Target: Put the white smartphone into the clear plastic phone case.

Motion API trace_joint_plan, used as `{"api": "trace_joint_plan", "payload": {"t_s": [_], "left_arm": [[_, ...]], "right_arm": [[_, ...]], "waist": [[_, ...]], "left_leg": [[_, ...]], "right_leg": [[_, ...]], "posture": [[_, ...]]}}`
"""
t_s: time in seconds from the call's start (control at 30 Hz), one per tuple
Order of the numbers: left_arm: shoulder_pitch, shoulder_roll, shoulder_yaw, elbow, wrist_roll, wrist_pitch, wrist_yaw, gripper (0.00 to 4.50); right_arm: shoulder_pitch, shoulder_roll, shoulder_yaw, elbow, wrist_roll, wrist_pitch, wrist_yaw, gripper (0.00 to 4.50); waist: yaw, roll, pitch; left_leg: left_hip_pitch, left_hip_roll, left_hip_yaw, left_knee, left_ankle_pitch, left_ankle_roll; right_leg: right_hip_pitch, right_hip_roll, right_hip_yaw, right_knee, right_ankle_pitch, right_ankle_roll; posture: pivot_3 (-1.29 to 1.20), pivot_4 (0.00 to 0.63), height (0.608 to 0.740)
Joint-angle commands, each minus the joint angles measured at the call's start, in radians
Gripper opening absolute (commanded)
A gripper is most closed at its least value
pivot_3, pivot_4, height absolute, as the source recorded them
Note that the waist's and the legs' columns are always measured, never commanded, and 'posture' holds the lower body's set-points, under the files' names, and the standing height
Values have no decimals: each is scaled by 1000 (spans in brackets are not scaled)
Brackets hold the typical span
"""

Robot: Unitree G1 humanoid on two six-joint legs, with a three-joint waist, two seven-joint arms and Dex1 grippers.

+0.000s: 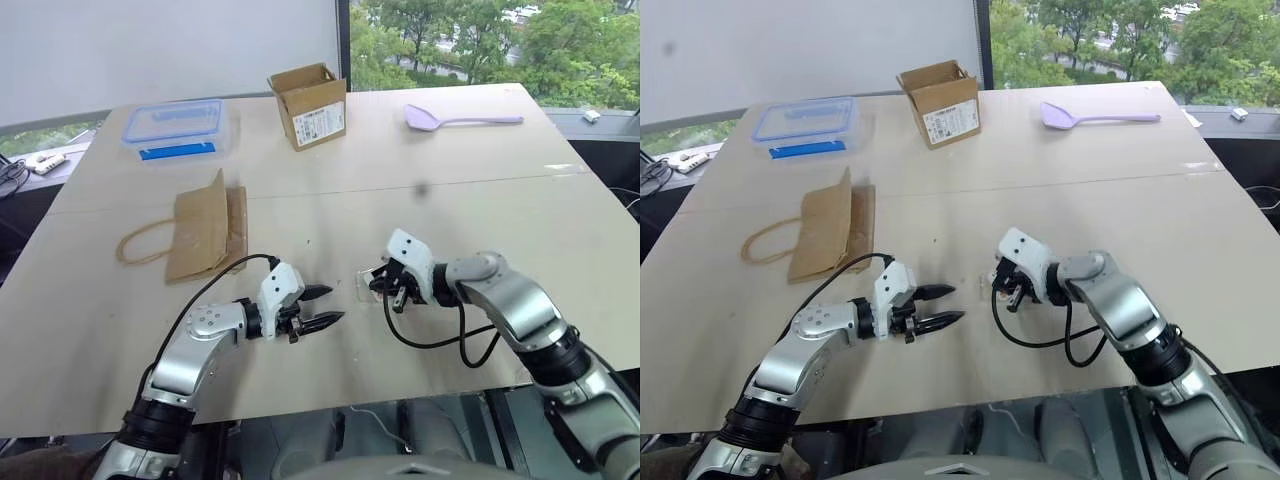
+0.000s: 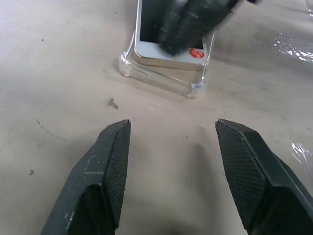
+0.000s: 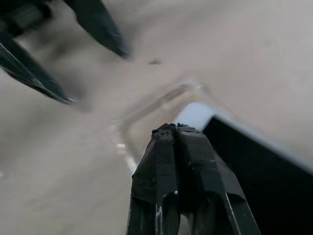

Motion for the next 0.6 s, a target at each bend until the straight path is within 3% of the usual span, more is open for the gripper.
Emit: {"api": "trace_joint_plan", "payload": {"t_s": [0.03,0.37,0.6], "left_arm": [[-26,0,-2,-24,-5,-1,-7,2780],[-42,-5,-4,17,1,-26,-26,2780],[-48,-18,-11,17,3,-28,-24,2780]], "right_arm": [[26,3,-44,-5,7,-12,-62,0],[-100,-48,-269,-116,107,0,-115,0],[-227,-245,-69,230,-105,-357,-34,0]], "waist": [[-1,1,1],[-4,3,8],[-2,3,11]], "left_leg": [[0,0,0,0,0,0],[-9,0,1,-1,3,-5],[-9,0,1,-5,3,-4]], "right_leg": [[0,0,0,0,0,0],[-8,0,1,-1,0,0],[-7,0,0,-6,0,0]], "posture": [[0,150,740],[0,150,740],[0,150,740]]}}
